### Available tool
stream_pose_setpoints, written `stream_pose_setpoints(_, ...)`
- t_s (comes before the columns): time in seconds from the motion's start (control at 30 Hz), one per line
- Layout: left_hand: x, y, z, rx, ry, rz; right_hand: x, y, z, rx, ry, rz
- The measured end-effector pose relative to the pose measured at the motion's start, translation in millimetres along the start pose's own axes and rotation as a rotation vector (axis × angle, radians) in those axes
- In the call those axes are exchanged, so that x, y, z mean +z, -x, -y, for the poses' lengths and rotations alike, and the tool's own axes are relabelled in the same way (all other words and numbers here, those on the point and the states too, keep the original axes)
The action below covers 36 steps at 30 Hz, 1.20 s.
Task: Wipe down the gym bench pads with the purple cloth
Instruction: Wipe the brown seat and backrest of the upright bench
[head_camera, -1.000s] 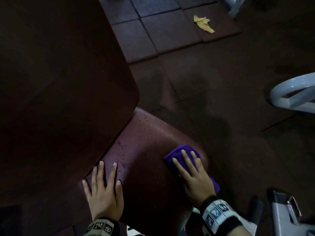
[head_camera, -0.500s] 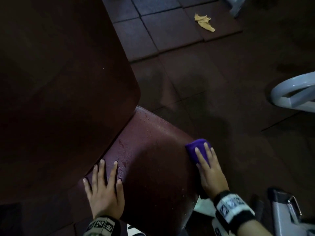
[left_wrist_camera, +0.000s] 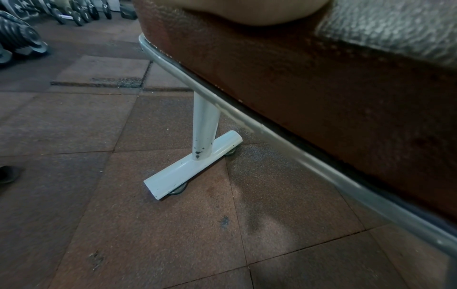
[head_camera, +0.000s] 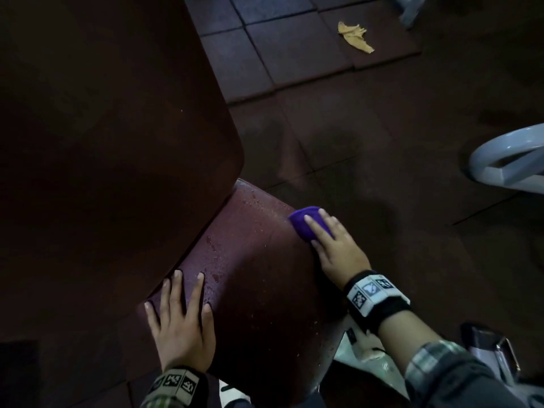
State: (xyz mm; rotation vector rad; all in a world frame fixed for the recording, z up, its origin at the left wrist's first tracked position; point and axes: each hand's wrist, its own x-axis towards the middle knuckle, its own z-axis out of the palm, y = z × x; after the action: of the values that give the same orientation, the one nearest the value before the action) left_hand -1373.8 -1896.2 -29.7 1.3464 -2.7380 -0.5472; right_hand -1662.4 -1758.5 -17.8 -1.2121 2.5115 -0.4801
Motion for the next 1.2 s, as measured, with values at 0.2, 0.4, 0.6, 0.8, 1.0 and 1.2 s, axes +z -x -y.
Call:
stream_pose_setpoints(0.2, 4.0, -3.4, 6.1, -0.053, 0.035, -0.018, 6.5, 67.7, -12.6, 0.171, -0.074, -0.104)
stream_pose_setpoints(0.4, -2.2, -16.1, -0.6, -0.245, 0.069, -0.138, 10.5, 90.5, -9.6, 0.235, -0.171, -0.09)
stream_pose_setpoints(0.6, 2.2, -15.1, -5.2, -0.264, 0.053, -0.174, -9.0, -0.7, -8.4, 0.353, -0.043, 0.075)
stream_pose_setpoints(0.8, 2.9, -15.2, -4.4, -0.264, 0.053, -0.177, -3.6, -83.6, 59.5, 0.104, 0.085, 0.298)
stream_pose_setpoints(1.0, 3.4, -14.6, -3.1, -0.262, 0.046, -0.186, 22.4, -42.2, 76.5, -0.505, 0.304, 0.329)
stream_pose_setpoints(1.2, 2.4, -13.9, -3.8, -0.25, 0.035, -0.176, -5.4, -2.4, 18.9, -0.475, 0.126, 0.146)
